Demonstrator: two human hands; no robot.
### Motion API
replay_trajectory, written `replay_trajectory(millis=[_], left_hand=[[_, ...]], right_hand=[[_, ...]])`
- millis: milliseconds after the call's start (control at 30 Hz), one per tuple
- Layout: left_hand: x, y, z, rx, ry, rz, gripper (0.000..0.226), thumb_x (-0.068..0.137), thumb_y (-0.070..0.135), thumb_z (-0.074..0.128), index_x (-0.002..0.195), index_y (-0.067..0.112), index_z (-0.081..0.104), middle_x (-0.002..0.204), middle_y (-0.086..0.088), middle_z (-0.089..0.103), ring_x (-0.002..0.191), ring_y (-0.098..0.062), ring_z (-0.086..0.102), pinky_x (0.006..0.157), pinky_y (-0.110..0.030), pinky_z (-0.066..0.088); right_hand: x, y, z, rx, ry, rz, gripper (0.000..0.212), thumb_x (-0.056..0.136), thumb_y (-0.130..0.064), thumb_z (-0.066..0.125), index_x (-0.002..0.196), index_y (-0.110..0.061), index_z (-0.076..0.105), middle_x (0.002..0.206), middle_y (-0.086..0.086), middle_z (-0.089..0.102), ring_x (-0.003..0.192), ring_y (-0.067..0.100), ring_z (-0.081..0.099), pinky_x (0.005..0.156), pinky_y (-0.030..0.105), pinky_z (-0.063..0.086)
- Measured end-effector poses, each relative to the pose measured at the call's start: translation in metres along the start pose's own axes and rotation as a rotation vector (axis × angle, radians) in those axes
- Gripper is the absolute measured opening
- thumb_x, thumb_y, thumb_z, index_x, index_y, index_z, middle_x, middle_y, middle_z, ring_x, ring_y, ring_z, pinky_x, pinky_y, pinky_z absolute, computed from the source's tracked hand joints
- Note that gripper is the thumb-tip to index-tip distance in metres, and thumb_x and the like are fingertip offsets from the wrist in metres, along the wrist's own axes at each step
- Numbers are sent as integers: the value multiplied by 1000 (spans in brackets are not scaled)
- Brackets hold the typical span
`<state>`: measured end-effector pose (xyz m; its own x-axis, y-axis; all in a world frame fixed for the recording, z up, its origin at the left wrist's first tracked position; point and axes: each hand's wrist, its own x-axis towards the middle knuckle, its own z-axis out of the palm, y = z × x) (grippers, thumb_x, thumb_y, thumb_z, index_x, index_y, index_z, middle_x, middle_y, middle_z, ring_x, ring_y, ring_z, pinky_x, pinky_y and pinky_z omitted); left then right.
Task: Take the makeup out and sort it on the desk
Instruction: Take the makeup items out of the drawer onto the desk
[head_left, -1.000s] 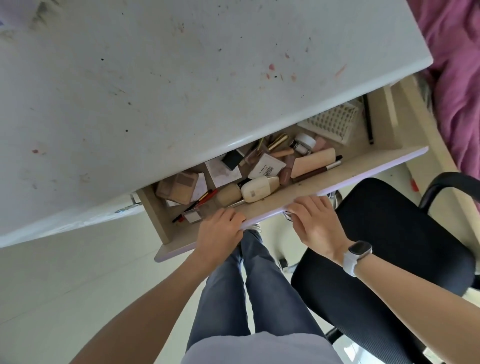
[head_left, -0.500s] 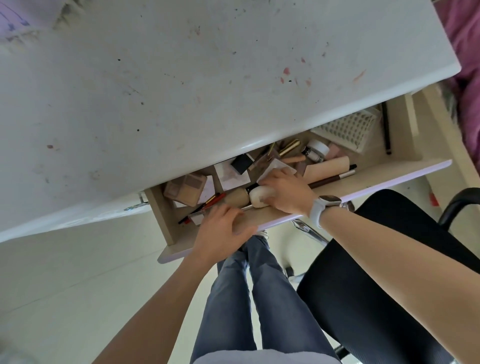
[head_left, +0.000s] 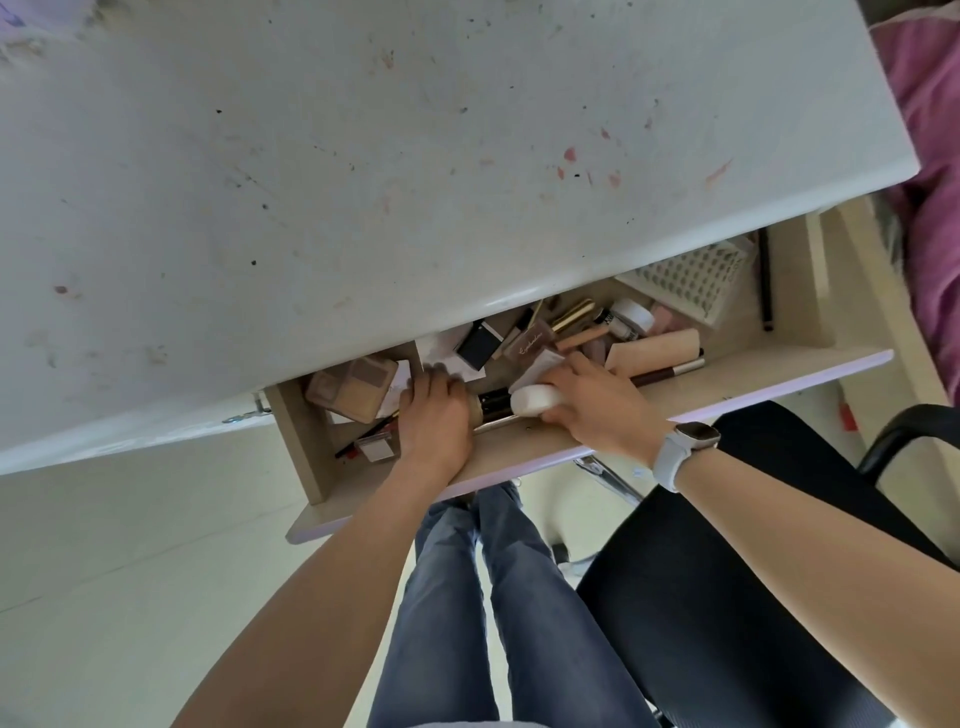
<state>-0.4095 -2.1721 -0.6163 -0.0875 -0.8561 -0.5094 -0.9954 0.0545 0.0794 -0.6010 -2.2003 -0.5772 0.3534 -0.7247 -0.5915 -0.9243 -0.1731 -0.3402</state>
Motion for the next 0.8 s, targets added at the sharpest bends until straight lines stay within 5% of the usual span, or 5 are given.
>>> replay_trajectory(millis=[200,433,600,700,800], left_hand=[[1,-5,-1,91,-10,107,60,87,21,53,140,11,26,143,-10,35,135,-26,25,101,-38,28],[-7,-19,-18,26,-69,187,52,83,23,56,133,16,40,136,-7,44,126,-27,36,101,-36,30],[-34,-37,-69,-538,-165,171,31,73,41,68,97,25,56,85,10,64,83,-11,56,72,-13,38],[-50,-57,-103,-865,-162,27,38,65,42,75,97,32,56,84,20,61,75,5,58,62,-10,41],[-52,-83,-130,-1075,-74,-117,28,70,35,75,92,33,57,88,15,65,81,-1,61,70,-19,49]], right_hand=[[1,3,-2,56,-4,-7,40,91,-33,50,128,-20,44,127,8,40,117,29,39,90,43,35],[-11,6,-8,120,26,-70,38,92,-30,50,127,-17,44,126,6,46,115,27,44,86,39,42],[-18,-21,-45,565,-3,-40,38,92,-31,51,129,-21,45,121,-3,52,108,14,50,89,28,41],[-12,-58,-75,761,58,-78,27,92,-33,50,118,-24,51,105,-11,58,98,9,56,77,14,44],[9,-101,-102,931,202,-81,22,93,-31,49,113,-22,53,99,-8,61,91,11,58,70,8,46]])
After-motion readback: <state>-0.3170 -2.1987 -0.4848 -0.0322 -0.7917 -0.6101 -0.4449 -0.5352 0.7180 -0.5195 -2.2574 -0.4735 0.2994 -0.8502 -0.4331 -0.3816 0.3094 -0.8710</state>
